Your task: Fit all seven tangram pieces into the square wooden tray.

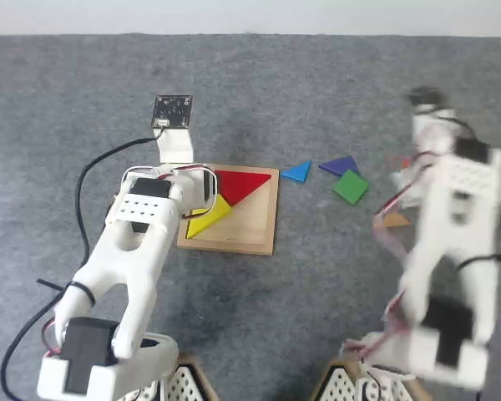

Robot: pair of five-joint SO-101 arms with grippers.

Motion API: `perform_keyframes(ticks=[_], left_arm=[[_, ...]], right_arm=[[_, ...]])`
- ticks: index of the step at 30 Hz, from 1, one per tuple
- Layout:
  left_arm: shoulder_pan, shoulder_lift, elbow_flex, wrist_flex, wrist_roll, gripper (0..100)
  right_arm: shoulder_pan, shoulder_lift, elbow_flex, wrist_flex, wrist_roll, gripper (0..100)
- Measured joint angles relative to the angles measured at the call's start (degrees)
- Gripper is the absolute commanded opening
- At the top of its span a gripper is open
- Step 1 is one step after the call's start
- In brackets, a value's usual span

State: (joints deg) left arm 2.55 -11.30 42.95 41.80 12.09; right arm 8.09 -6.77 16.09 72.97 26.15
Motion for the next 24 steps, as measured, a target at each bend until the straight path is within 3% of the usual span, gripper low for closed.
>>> perform_keyframes(ticks=[5, 8, 15, 20, 24], left_arm=[[0.00, 0.00, 0.00, 0.00, 0.00, 19], [0.00, 0.00, 0.00, 0.00, 0.00, 19], [0.00, 0.00, 0.00, 0.00, 0.00, 19], [0.00, 0.00, 0.00, 0.00, 0.00, 19], [0.00, 0.00, 0.00, 0.00, 0.00, 19]], right_arm=[[-19.69, -8.79, 14.86, -6.86, -10.55, 7.5], [-24.97, -8.97, 15.91, -9.58, -14.86, 14.7], [-25.85, -8.97, 16.62, -8.88, -16.79, 45.0], [-25.85, -16.18, 22.42, -8.53, -15.82, 47.0], [-25.93, -22.77, 31.74, -15.65, -15.30, 44.1]])
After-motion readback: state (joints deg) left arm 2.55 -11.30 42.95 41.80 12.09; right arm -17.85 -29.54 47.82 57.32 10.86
